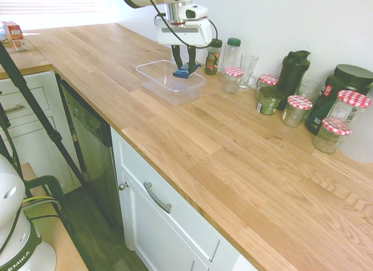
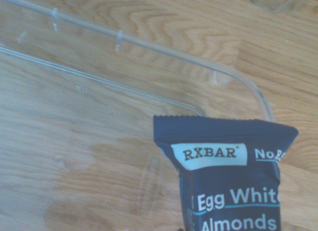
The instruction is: Put the protein bar into the container
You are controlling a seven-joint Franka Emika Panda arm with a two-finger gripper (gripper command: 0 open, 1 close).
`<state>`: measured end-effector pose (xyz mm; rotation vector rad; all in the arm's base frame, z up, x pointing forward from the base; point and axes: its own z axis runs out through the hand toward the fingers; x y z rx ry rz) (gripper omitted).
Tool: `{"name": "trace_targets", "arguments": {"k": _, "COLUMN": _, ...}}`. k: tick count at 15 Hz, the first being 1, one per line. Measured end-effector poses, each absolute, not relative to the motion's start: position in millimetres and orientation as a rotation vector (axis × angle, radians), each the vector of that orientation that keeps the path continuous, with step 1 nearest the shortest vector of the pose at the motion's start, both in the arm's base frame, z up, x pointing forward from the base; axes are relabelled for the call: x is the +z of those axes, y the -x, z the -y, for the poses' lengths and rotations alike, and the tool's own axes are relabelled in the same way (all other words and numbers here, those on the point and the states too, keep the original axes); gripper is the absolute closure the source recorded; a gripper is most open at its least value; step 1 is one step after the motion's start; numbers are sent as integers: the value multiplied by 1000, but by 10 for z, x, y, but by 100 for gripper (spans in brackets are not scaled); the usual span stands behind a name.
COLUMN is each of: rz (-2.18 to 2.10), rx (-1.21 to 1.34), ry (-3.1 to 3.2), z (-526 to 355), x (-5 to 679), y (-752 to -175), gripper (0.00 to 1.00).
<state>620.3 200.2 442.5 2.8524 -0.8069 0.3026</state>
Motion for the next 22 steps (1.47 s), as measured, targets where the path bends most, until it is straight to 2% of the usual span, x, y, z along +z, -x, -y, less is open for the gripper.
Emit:
{"name": "trace_targets", "arguments": {"k": 8, "rz": 784, "rx": 265, "ry": -2842, "z": -2271, "x": 4003, "y": -6520, "gripper": 100}}
{"name": "trace_targets", "arguments": {"k": 9, "rz": 788, "rx": 264, "ry": -2839, "z": -2267, "x": 3977, "y": -6550, "gripper": 0}}
{"name": "trace_targets", "arguments": {"k": 22, "rz": 803, "rx": 252, "ry": -2824, "z": -2292, "x": 3929, "y": -6694, "gripper": 0}}
